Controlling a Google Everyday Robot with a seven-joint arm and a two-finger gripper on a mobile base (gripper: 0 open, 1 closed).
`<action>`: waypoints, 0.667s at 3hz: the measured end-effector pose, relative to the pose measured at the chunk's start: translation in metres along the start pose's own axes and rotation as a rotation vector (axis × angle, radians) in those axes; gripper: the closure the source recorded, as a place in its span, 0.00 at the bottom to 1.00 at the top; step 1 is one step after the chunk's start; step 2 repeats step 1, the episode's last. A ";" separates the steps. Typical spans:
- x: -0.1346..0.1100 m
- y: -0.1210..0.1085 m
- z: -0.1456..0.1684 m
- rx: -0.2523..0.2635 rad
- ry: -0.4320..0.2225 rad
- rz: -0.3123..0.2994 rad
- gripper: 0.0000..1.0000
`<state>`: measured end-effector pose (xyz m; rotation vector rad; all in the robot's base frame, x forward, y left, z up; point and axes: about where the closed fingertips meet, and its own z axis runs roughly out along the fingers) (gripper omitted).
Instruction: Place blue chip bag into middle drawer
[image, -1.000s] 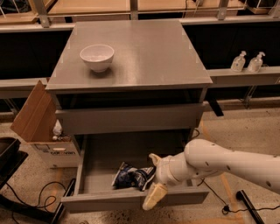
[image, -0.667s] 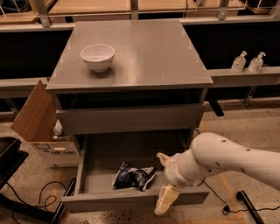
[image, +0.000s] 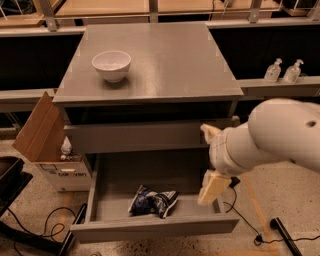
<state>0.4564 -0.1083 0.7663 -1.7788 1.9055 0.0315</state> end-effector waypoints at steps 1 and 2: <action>-0.006 -0.044 -0.056 0.174 0.016 0.005 0.00; -0.006 -0.044 -0.056 0.174 0.016 0.005 0.00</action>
Offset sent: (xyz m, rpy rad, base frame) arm 0.0000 0.0000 0.0000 0.0000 0.0000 0.0000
